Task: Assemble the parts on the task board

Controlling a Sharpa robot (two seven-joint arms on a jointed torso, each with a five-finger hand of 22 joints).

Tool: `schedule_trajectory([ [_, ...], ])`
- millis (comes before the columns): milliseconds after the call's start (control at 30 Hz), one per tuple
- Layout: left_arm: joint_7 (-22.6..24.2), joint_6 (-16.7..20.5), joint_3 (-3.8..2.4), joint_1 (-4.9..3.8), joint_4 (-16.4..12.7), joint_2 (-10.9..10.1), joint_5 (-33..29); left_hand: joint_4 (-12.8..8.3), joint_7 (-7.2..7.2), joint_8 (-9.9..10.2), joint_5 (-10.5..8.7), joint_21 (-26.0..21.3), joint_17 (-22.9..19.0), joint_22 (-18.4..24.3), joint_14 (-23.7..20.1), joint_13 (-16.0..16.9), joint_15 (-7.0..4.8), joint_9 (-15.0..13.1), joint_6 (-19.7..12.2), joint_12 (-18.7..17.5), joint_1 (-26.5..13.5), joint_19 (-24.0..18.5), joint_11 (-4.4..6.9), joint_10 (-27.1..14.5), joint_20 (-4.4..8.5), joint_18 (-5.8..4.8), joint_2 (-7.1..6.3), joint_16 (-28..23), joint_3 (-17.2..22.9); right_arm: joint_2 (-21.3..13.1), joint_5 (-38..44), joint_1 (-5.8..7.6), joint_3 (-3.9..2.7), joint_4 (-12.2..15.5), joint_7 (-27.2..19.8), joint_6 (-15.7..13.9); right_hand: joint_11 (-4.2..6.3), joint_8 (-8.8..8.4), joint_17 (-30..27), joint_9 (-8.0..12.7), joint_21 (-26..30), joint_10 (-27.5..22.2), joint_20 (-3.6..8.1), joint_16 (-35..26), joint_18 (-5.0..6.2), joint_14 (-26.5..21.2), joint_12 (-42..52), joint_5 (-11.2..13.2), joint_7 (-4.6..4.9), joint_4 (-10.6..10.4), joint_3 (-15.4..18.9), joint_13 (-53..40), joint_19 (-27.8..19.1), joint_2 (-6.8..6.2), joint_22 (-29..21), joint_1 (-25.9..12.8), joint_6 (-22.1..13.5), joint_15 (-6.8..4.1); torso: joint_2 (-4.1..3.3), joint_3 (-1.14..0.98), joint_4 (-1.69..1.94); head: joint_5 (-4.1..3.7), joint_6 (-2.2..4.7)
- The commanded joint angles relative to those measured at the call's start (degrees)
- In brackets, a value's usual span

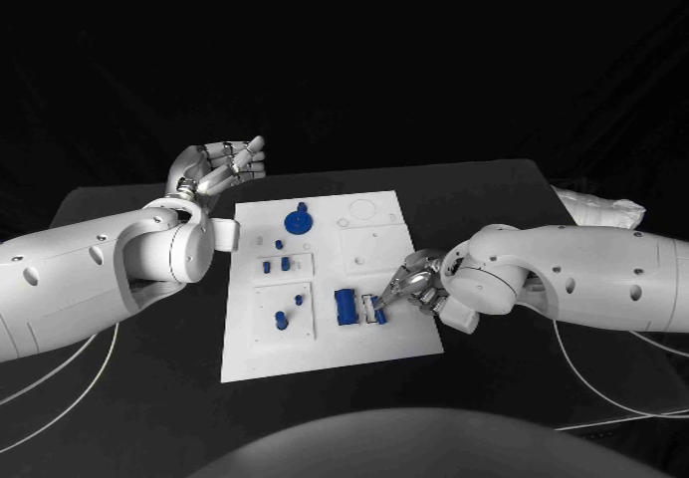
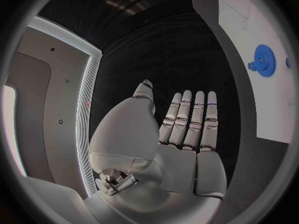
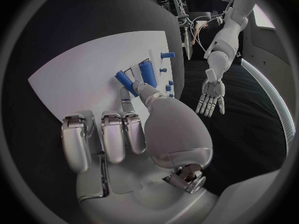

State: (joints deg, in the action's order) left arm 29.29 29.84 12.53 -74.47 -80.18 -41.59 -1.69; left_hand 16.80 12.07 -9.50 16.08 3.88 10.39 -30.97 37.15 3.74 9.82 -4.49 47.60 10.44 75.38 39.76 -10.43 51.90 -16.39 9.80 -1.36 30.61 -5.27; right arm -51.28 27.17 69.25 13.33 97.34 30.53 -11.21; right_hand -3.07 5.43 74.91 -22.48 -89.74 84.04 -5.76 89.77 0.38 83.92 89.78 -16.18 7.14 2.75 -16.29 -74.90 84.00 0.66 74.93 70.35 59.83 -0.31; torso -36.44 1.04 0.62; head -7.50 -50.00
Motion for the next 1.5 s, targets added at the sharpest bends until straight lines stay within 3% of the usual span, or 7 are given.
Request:
schedule_trajectory([
  [33, 0.32, -0.77, -0.05, -0.06, -0.08, 0.16, 0.37, -0.04, 0.69, -0.25, 0.18, -0.19, -0.05, 0.05, -0.24, -0.05, 0.01, 0.09, -0.48, 0.28, 0.05, -0.14, -0.07, -0.42, -0.10, 0.23, 0.38, 0.16, -0.29, 0.16, 0.05, -0.06, 0.00, -0.05, -0.02, 0.76, -0.21, -0.32, 15.09, 0.13, -0.26, 5.96, -0.45, 0.23, -0.38, 6.08, 0.22, 0.26, 0.00, -0.18, 0.18, -15.10, 6.00, 0.03, 15.07, -0.79, 0.51, 0.19, -0.02, -0.01, -0.02, 0.05, 0.00],
  [433, 0.22, -0.87, -0.05, -0.06, -0.05, 0.26, 0.37, -0.04, 0.69, -0.25, 0.18, -0.19, -0.05, 0.05, -0.24, -0.05, 0.01, 0.09, -0.48, 0.28, 0.05, -0.14, -0.07, -0.42, -0.10, 0.23, 0.38, 0.16, -0.29, 0.68, -0.04, -0.06, -0.01, -0.60, 0.30, 1.11, -0.32, -0.88, 15.09, 0.66, -0.26, 5.96, -0.45, 0.23, -0.38, 6.08, 0.22, 0.90, 0.16, -0.64, 0.69, -15.10, 6.00, -0.22, 15.07, -1.22, 0.22, 0.19, -0.01, 0.00, -0.01, 0.03, 0.00],
  [1000, 0.14, -0.93, -0.05, -0.06, -0.08, 0.26, 0.37, -0.05, 0.68, -0.28, 0.20, -0.18, -0.11, 0.11, -0.25, -0.05, 0.01, 0.09, -0.49, 0.32, 0.11, -0.16, -0.06, -0.43, -0.10, 0.23, 0.42, 0.21, -0.29, 1.23, 0.06, -0.09, -0.01, -0.75, 0.97, 1.05, -0.91, -1.62, 15.09, 2.11, -0.26, 5.96, -0.82, 0.23, -0.38, 6.08, 0.22, 4.73, 0.81, -2.44, 2.78, -15.10, 6.00, -0.87, 15.07, -2.71, -0.73, 0.64, 0.02, 0.01, -0.03, 0.10, 0.00],
  [1267, 0.11, -0.90, -0.05, -0.06, -0.11, 0.20, 0.38, -0.05, 0.68, -0.28, 0.20, -0.18, -0.11, 0.11, -0.25, -0.05, 0.01, 0.09, -0.49, 0.32, 0.11, -0.16, -0.06, -0.43, -0.10, 0.23, 0.42, 0.21, -0.29, 1.30, 0.20, -0.09, -0.01, -0.68, 1.67, 0.50, -0.84, -1.44, 15.09, 2.59, -0.26, 5.96, -0.93, 0.23, -0.38, 6.08, 0.22, 6.91, 0.70, -3.60, 3.49, -15.10, 6.00, -0.12, 15.07, -3.19, -0.31, 0.69, 0.00, 0.02, -0.01, 0.05, 0.00],
  [1500, 0.09, -0.88, -0.05, -0.06, -0.15, 0.17, 0.38, -0.05, 0.68, -0.28, 0.20, -0.18, -0.11, 0.11, -0.25, -0.05, 0.01, 0.09, -0.49, 0.32, 0.11, -0.16, -0.06, -0.43, -0.10, 0.23, 0.42, 0.21, -0.29, 1.41, 0.56, -0.09, -0.01, -0.56, 2.39, 0.05, -0.56, -1.12, 15.09, 2.64, -0.26, 5.96, -0.84, 0.23, -0.38, 6.08, 0.22, 7.35, 0.37, -4.29, 3.99, -15.10, 6.00, 0.14, 15.07, -3.60, 0.63, 0.47, -0.01, 0.02, 0.01, 0.08, 0.00],
])
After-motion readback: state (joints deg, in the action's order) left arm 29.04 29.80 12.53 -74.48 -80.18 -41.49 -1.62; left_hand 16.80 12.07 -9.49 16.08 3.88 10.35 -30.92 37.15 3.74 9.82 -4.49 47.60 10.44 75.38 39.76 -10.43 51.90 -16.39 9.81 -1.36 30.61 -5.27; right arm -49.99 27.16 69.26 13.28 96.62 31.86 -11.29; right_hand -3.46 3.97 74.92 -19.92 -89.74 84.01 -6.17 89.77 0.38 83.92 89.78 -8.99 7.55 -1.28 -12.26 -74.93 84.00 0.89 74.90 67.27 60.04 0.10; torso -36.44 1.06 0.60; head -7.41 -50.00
